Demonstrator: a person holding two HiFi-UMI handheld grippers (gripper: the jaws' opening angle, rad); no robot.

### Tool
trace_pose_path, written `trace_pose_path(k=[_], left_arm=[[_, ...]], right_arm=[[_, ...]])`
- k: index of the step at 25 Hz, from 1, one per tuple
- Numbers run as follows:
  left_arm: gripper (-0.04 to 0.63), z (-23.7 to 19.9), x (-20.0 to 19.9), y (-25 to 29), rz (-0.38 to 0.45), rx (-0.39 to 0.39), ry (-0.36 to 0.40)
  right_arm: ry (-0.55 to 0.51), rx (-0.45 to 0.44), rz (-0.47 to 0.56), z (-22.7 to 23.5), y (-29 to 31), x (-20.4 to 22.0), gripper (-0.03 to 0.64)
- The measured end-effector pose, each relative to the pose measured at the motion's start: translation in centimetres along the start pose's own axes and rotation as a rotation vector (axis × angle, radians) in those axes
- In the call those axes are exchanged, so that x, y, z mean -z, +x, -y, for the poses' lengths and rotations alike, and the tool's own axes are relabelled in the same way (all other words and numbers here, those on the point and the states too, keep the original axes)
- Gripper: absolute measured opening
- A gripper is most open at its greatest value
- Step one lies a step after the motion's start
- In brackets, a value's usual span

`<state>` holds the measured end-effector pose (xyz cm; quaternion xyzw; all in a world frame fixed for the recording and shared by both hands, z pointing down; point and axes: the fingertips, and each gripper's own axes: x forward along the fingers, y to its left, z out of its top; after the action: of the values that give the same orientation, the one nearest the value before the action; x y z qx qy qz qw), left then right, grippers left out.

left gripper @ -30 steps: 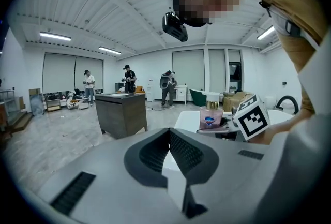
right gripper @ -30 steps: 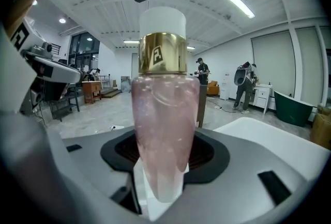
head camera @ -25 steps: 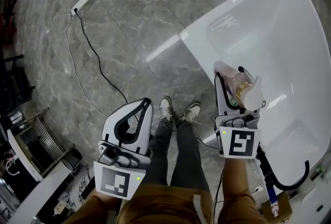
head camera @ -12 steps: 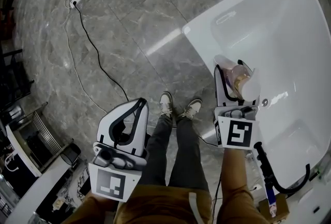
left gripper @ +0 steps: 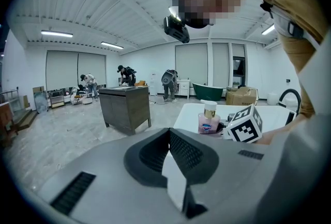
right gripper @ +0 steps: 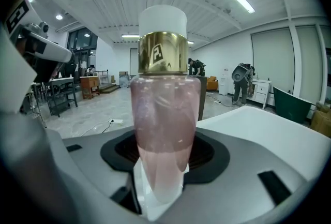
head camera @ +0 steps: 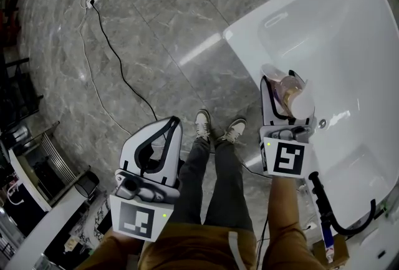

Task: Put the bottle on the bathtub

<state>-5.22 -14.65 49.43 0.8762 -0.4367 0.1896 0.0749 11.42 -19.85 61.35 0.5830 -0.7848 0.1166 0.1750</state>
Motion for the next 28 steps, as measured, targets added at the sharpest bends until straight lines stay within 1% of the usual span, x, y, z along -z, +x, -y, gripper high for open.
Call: trace_pose_path(k=[3, 6, 9, 13, 18, 22, 28], left_arm=[[0.008, 0.3, 0.2, 0.8, 0.019, -0.011, 0.029], [0.008, 0.8, -0.1, 2.5, 0.075, -0.031, 0.062], [0.008, 1.3, -0.1, 4.9, 0.107, -0.032, 0.07], [0.008, 1.8, 0.3, 6.8, 0.102, -0.034, 0.046], [0.008, 2.1, 0.1, 7.0, 0.104, -0.029, 0.039], [0.008, 2.1, -0.2, 7.2, 0.107, -0.024, 0.037], [0.008, 2.6, -0.1, 7.1, 0.1, -0.002, 0.039]], right_arm=[[-0.003, 0.006, 0.021, 0.0, 0.1, -0.3, 0.235], [-0.004, 0.009, 0.039, 0.0, 0.1, -0.5, 0.235], [-0.008, 0.004, 0.043, -0.1, 0.1, -0.5, 0.236], [-0.016, 0.006, 0.055, -0.2, 0.2, -0.5, 0.236], [-0.036, 0.012, 0.064, -0.3, 0.1, -0.6, 0.236], [-0.043, -0.001, 0.055, -0.3, 0.2, -0.6, 0.238], [-0.069, -0.034, 0.033, -0.3, -0.2, -0.4, 0.264]])
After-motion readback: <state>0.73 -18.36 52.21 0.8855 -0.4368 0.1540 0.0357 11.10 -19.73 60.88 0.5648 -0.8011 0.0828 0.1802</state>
